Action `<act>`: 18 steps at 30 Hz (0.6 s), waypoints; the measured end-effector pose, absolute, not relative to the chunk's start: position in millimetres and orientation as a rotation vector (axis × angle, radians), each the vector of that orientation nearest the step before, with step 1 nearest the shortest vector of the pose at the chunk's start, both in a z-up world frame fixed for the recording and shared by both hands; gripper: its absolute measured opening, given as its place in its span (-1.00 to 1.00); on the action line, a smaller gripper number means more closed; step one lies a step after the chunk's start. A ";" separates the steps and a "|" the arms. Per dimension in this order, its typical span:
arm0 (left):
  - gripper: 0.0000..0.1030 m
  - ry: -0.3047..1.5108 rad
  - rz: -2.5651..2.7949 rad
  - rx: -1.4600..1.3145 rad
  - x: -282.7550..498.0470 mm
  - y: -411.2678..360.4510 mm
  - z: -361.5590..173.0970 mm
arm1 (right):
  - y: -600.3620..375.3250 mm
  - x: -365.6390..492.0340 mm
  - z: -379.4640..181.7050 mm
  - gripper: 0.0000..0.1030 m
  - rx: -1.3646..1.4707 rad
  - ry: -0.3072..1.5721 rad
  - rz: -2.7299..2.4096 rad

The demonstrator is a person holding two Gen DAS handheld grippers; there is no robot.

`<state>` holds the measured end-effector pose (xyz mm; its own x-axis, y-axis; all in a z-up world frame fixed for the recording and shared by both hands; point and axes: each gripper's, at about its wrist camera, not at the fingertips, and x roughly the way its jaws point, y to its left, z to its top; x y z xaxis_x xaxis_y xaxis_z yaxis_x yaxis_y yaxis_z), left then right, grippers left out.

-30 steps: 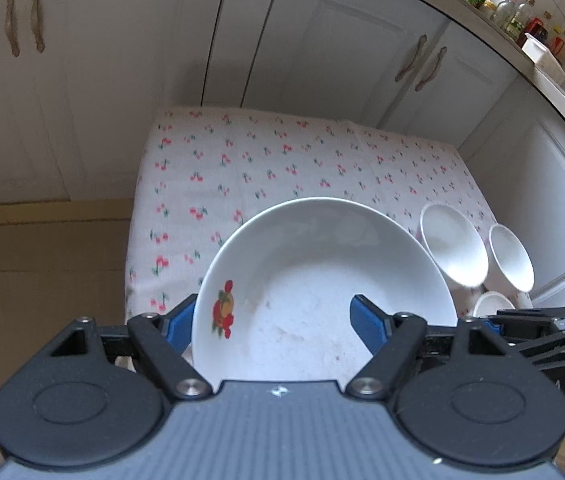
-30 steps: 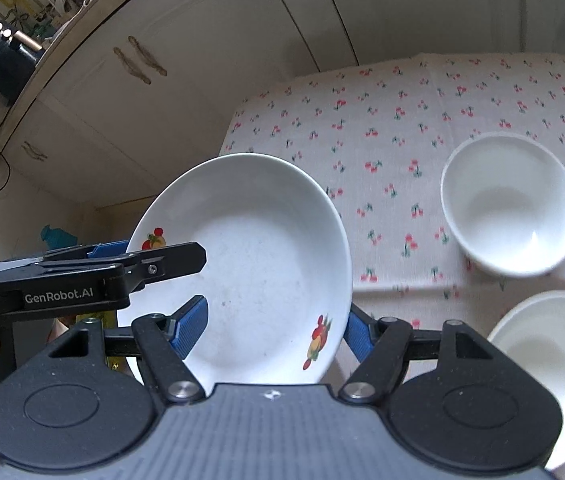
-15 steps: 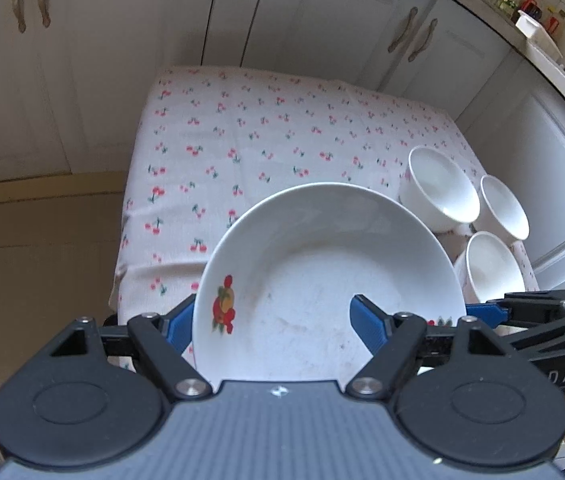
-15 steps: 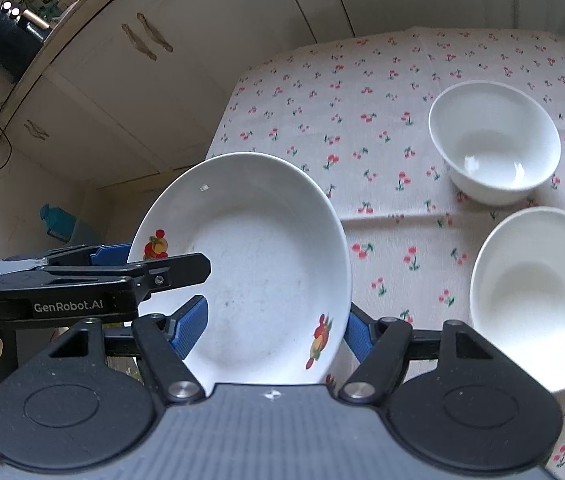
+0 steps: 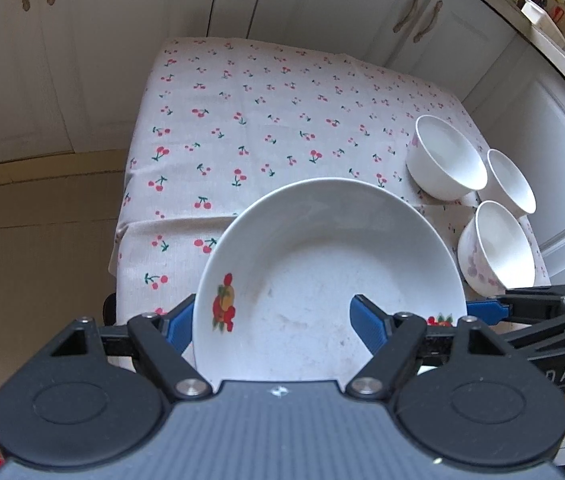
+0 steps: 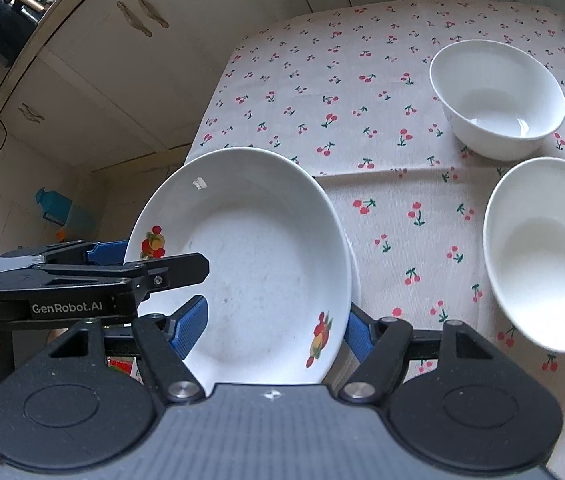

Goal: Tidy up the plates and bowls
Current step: 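Lift and carry the fruit-decal plate with both tools toward the plate stack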

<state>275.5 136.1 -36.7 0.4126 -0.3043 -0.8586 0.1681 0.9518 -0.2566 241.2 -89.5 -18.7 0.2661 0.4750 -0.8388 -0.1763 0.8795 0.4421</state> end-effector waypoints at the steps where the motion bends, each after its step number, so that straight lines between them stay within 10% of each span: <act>1: 0.52 1.108 -0.298 -0.134 275.2 135.9 -36.8 | -89.5 240.3 -18.9 0.49 0.284 1.228 0.449; 18: 0.52 1.113 -0.295 -0.126 270.0 135.4 -35.9 | -84.0 233.5 -17.5 0.49 0.259 1.247 0.438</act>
